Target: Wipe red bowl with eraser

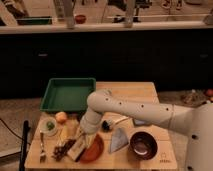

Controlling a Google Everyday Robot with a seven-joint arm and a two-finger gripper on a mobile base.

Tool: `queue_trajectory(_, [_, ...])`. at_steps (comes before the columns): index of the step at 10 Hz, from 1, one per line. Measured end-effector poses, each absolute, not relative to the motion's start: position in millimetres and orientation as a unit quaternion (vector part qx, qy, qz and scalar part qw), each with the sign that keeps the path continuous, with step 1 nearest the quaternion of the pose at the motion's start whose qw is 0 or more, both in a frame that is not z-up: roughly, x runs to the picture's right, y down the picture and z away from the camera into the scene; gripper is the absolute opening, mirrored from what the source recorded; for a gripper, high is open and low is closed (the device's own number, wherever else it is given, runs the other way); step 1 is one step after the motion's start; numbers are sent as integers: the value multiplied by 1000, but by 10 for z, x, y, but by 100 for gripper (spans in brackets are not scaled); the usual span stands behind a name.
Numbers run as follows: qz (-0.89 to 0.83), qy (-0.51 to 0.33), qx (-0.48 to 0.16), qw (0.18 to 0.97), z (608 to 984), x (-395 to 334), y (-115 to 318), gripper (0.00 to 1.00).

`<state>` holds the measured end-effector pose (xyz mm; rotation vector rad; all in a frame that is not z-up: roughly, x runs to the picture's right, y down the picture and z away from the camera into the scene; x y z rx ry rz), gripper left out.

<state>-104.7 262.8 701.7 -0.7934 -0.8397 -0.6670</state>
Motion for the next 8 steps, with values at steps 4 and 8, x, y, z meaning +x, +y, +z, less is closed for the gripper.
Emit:
queue_trajectory(4, [-281,-374,-375,800,6869,-612,2753,0])
queue_trajectory(8, [-257,-356,-377,816,6931,-379,2722,0])
